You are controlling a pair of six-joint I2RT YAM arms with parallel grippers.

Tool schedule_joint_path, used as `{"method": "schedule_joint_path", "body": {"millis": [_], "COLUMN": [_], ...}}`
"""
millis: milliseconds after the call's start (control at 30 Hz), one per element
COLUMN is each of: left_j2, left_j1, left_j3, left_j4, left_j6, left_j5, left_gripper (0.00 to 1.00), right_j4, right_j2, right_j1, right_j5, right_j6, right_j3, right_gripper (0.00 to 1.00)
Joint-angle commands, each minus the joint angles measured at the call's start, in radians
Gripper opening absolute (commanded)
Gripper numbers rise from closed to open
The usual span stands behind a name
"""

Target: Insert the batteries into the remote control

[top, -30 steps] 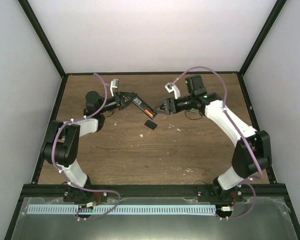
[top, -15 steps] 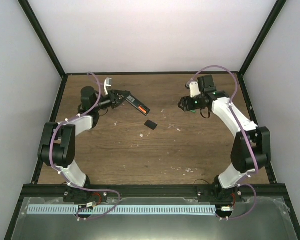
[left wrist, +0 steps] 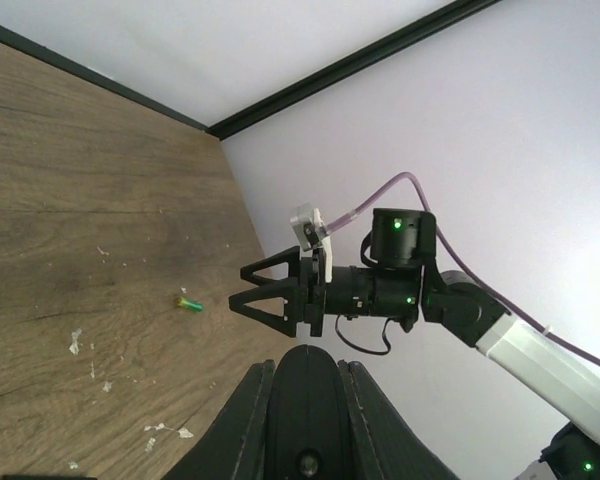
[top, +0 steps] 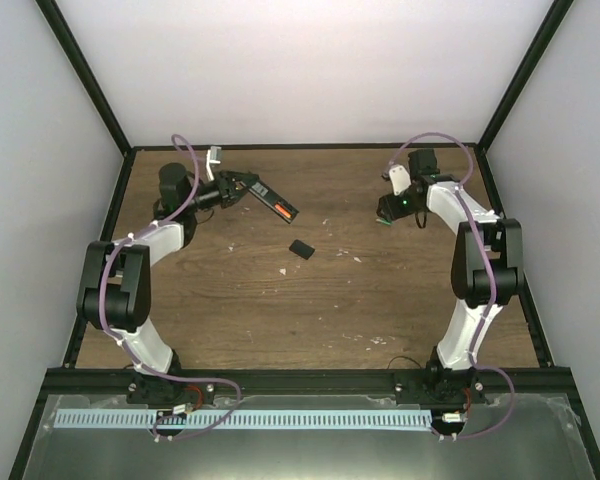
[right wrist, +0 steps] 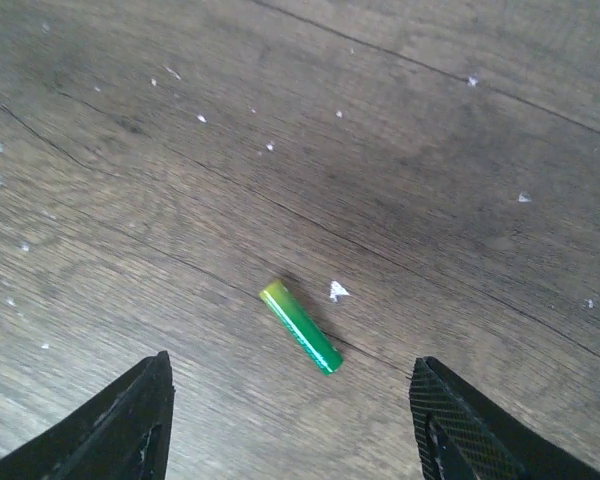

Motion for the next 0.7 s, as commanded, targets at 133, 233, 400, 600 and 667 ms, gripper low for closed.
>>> {"method": "schedule_joint_path", "body": {"millis": [133,233,400,600,667], "left_j2": [0.052,0.067,0.089,0.105,0.109], "left_j1": [0.007,0.007,0.008,0.009,0.01], "left_j3": [0.047,0.063,0.086,0.101,0.103], "left_j4": [0.016,0.009,0.014,0.012,0.012], "left_j6": [0.001,0.005,0.0,-0.001,-0.001], "left_j5": [0.009,0.007,0.003,0.003,0.002], "left_gripper": [0.0,0.0,0.0,0.0,0.0], "right_j4": [0.003,-0.003,-0.013,-0.005,-0.006], "right_j2": [0.07,0.096,0.136,0.162,0.173], "right_j1": [-0.038,-0.038,-0.038,-0.038,-0.038], "right_j5": [-0.05,-0.075,-0.071,-0.068,-0.069], "right_j6": [-0.091,-0.093,-0.093,-0.096,-0.096], "right_j3": [0.023,0.032,0.043,0.042,0.047], "right_gripper": [0.56,0.51,0.48,0.47,0.45]}}
